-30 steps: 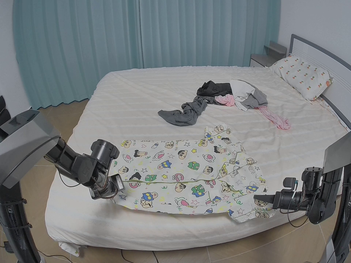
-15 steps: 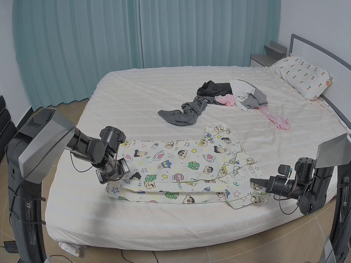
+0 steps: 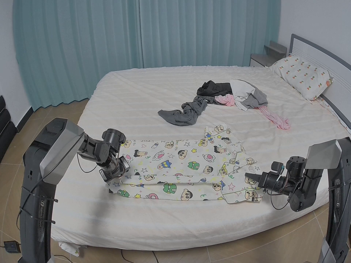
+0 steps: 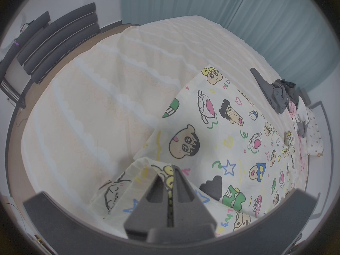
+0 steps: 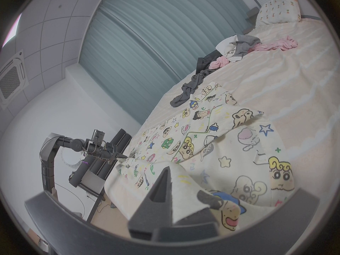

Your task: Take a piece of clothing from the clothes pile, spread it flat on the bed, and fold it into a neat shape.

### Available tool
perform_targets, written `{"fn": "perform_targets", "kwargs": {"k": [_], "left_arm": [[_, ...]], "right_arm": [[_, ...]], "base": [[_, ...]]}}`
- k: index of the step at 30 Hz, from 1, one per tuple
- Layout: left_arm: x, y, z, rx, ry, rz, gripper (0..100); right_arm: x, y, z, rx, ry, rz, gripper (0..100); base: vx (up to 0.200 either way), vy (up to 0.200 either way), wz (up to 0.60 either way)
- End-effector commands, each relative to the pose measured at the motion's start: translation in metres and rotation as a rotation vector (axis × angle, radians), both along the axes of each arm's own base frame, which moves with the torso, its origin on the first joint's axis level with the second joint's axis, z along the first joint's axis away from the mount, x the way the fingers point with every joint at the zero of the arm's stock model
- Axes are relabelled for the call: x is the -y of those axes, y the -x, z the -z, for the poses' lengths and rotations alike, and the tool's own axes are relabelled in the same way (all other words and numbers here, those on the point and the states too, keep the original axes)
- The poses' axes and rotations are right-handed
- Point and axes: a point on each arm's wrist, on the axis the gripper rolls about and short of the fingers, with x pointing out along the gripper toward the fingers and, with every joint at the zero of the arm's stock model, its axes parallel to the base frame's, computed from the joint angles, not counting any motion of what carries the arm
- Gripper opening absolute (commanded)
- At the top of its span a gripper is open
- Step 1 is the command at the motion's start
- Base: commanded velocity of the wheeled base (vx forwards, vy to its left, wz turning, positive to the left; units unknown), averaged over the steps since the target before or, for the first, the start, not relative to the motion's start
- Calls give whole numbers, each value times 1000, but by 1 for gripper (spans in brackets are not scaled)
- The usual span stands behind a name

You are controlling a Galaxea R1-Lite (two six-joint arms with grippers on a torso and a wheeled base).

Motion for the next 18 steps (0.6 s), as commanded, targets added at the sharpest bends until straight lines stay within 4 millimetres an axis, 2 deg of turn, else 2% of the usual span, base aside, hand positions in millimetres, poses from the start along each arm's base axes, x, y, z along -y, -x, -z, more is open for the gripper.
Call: {"fn": "perform_targets", "kwargs": {"k": [1, 2, 3, 10, 14, 18], "left_arm": [[1, -3, 5, 3, 3, -5, 0], [2, -5, 2, 16, 18, -24, 0], [2, -7, 0, 24, 25, -35, 100], [-5, -12, -5, 50, 48, -82, 100], [-15, -16, -9, 66, 55, -111, 100], [-32, -17, -13, 72, 65, -143, 100]], "right_arm": [[-2, -4, 6, -3, -4, -2, 100], [-2, -6, 5, -8, -18, 5, 100], [-2, -7, 4, -6, -22, 9, 100], [8, -10, 3, -19, -15, 65, 100], [20, -9, 4, -30, -15, 99, 100], [42, -7, 5, -51, -15, 161, 100]], "base": [[0, 0, 0], [0, 0, 0], [0, 0, 0], [0, 0, 0], [0, 0, 0], [0, 0, 0]]}}
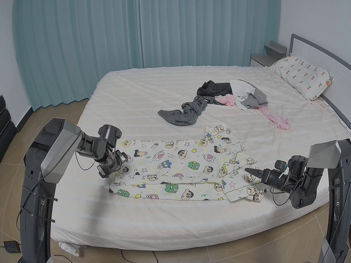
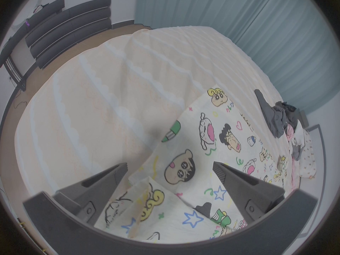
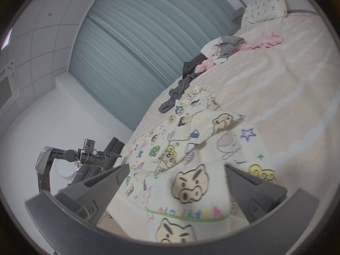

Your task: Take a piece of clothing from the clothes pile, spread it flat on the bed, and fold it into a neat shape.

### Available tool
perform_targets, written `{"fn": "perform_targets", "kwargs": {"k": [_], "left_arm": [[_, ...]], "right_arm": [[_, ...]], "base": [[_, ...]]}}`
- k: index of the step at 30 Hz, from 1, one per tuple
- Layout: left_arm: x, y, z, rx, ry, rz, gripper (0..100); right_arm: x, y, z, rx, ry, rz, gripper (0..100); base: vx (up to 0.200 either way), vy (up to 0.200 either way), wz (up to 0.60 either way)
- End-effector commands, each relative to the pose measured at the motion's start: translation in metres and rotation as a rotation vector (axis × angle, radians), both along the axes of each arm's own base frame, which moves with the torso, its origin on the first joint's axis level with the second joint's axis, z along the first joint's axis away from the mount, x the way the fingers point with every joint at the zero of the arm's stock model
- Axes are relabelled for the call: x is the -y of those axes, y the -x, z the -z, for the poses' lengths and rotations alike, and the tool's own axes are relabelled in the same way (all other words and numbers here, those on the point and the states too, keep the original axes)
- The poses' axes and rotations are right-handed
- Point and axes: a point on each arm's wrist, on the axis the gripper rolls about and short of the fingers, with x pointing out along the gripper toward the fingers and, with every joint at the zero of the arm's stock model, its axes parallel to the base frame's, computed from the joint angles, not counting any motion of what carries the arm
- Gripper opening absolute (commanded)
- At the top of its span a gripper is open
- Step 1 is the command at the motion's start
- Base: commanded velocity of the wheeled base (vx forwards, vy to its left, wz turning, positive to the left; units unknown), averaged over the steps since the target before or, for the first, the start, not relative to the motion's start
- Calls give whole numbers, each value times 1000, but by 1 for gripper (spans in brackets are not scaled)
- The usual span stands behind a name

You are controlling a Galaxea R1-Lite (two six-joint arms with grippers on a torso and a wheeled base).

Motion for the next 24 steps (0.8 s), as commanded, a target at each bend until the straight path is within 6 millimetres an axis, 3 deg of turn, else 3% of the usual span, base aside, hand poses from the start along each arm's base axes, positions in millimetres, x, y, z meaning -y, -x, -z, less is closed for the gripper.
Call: {"fn": "perform_targets", "kwargs": {"k": [1, 6, 9, 12, 13, 15, 17, 24], "left_arm": [[-15, -2, -7, 13, 13, -28, 100], [-30, 11, -45, 43, 132, -8, 100], [-25, 28, -68, 43, 272, 4, 100], [-9, 45, -81, 15, 388, 37, 100], [-7, 46, -81, 13, 394, 40, 100], [18, 55, -78, -5, 429, 52, 100], [37, 63, -72, -7, 457, 66, 100], [105, 84, -45, 71, 411, 172, 100]], "right_arm": [[19, 3, -1, -8, 0, 52, 100], [38, 18, -20, 6, 13, 145, 100], [32, 34, -40, 11, -5, 164, 100], [11, 50, -61, -17, -69, 162, 100], [9, 52, -62, -21, -75, 166, 100], [-13, 59, -72, -72, -156, 212, 100], [-23, 59, -69, -108, -199, 245, 100], [-28, 57, -51, -176, -214, 265, 100]], "base": [[0, 0, 0], [0, 0, 0], [0, 0, 0], [0, 0, 0], [0, 0, 0], [0, 0, 0], [0, 0, 0], [0, 0, 0]]}}
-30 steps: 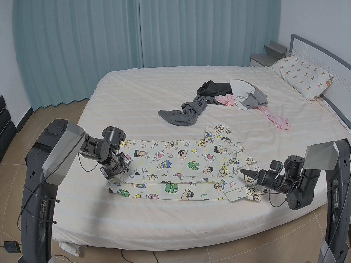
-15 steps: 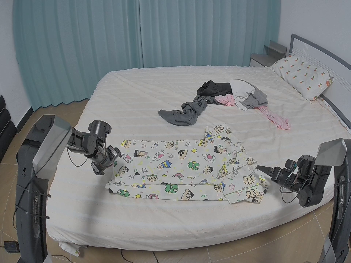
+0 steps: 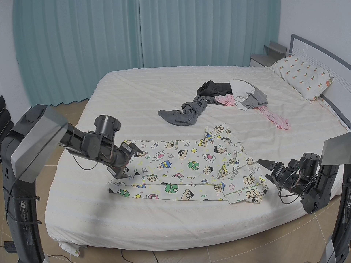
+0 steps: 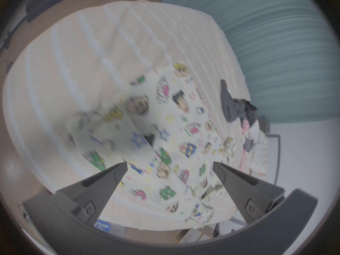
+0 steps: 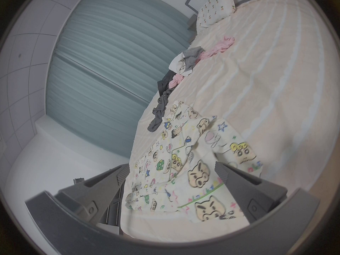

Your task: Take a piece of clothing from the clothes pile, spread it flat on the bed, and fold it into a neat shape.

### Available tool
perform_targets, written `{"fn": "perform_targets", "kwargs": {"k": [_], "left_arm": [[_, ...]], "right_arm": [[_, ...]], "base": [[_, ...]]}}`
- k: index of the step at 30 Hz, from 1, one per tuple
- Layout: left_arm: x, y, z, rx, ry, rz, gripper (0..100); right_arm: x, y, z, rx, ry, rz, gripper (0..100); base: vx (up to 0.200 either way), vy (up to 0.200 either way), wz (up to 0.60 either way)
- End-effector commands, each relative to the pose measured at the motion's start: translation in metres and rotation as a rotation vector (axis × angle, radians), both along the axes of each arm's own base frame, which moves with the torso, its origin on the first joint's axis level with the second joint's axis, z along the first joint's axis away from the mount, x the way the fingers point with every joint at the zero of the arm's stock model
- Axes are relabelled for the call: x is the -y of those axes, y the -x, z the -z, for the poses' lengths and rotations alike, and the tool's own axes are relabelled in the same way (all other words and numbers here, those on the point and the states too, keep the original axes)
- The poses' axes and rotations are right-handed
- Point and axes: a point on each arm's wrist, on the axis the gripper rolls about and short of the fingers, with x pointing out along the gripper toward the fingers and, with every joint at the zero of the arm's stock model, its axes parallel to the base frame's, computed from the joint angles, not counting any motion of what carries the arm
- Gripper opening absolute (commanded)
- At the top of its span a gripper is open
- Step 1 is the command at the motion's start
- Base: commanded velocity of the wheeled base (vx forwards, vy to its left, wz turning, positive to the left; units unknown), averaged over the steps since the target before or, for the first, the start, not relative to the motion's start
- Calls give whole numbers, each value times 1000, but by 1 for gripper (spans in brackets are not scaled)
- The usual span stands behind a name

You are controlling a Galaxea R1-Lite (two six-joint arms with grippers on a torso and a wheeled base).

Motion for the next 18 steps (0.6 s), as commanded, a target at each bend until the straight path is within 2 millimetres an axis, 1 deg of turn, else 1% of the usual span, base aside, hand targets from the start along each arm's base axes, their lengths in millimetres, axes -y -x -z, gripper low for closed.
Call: {"fn": "perform_targets", "kwargs": {"k": [1, 2, 3, 6, 10, 12, 13, 15, 17, 18], "left_arm": [[55, 24, 20, 38, -59, 56, 100], [62, 25, 22, 53, -77, 53, 100], [73, 24, 29, 76, -115, 40, 100], [88, 23, 41, 99, -170, 26, 100], [105, 21, 42, 128, -175, 44, 100], [118, 19, 46, 143, -172, 63, 100], [121, 18, 49, 145, -182, 73, 100], [122, 19, 57, 155, -248, 98, 100], [122, 19, 57, 158, -257, 104, 100], [123, 21, 62, 146, -284, 127, 100]], "right_arm": [[-11, 4, 3, -22, -13, -7, 100], [-11, 4, 3, -23, -13, -7, 100], [-11, 6, 4, -31, -12, -7, 100], [-11, 7, 5, -37, -12, -8, 100], [-13, 8, 5, -38, -11, -13, 100], [-16, 8, 5, -38, -10, -18, 100], [-16, 8, 5, -38, -10, -19, 100], [-16, 8, 5, -38, -10, -21, 100], [-17, 8, 6, -40, -10, -22, 100], [-18, 9, 7, -44, -8, -27, 100]], "base": [[0, 0, 0], [0, 0, 0], [0, 0, 0], [0, 0, 0], [0, 0, 0], [0, 0, 0], [0, 0, 0], [0, 0, 0], [0, 0, 0], [0, 0, 0]]}}
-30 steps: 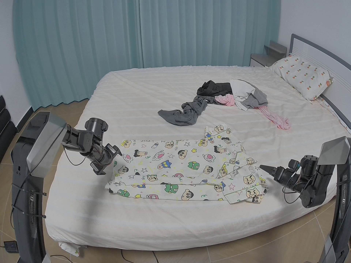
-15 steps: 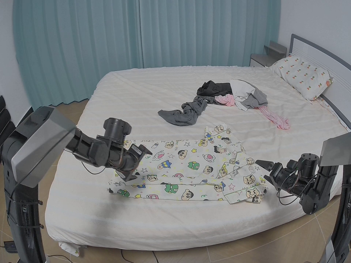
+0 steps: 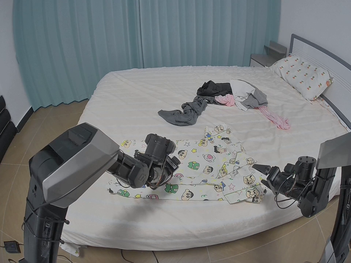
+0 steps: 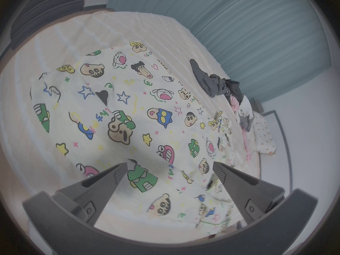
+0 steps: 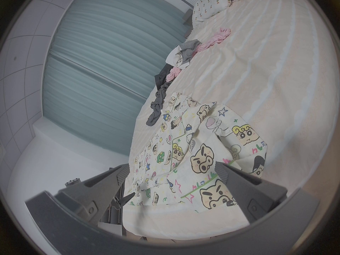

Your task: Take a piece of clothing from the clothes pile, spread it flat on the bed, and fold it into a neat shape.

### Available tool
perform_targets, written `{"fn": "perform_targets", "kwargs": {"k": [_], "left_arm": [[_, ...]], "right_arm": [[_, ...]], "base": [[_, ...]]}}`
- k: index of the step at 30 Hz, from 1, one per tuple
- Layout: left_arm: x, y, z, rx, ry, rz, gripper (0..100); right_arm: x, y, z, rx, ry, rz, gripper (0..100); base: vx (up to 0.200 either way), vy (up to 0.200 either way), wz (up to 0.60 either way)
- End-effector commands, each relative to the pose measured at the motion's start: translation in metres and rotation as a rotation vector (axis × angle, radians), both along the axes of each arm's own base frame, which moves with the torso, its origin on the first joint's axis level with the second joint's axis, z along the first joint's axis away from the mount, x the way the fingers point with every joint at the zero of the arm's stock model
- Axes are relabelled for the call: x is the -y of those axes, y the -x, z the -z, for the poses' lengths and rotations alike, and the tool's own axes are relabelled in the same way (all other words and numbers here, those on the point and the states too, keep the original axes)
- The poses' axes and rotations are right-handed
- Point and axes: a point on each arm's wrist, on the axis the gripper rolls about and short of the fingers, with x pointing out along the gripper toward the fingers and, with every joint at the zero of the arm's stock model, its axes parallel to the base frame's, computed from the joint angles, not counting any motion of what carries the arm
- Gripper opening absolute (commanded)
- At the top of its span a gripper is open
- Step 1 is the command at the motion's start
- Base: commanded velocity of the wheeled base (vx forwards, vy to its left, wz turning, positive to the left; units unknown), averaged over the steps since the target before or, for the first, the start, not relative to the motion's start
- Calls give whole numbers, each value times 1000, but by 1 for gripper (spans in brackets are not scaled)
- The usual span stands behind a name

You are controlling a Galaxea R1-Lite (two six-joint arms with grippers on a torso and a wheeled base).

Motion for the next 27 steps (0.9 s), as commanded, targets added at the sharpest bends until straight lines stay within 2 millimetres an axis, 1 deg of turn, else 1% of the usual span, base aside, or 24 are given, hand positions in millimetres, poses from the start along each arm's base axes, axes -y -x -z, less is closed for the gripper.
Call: {"fn": "perform_targets", "kwargs": {"k": [1, 3, 7, 10, 13, 16, 17, 19, 26, 27], "left_arm": [[9, 3, 22, -35, -57, 32, 100], [10, 3, 23, -46, -78, 49, 100], [11, 3, 28, -79, -133, 87, 100], [15, -3, 30, -68, -131, 86, 100], [14, -7, 32, -62, -130, 80, 100], [10, -16, 36, -46, -149, 43, 100], [10, -16, 36, -46, -149, 43, 100], [5, -23, 43, -34, -171, 5, 100], [-9, -36, 40, -9, -168, -48, 100], [-12, -41, 40, 6, -168, -69, 100]], "right_arm": [[-4, 1, 2, 0, 2, -13, 100], [-7, 1, 3, -5, 4, -21, 100], [-7, 1, 3, -4, 5, -21, 100], [-7, 1, 3, -4, 5, -21, 100], [-7, 2, 3, -2, 5, -23, 100], [-7, 1, 2, 1, 5, -21, 100], [-7, 1, 2, 1, 5, -21, 100], [-7, 1, 2, 1, 5, -21, 100], [-7, 1, 2, 3, 5, -25, 100], [-7, 1, 2, 3, 6, -23, 100]], "base": [[0, 0, 0], [0, 0, 0], [0, 0, 0], [0, 0, 0], [0, 0, 0], [0, 0, 0], [0, 0, 0], [0, 0, 0], [0, 0, 0], [0, 0, 0]]}}
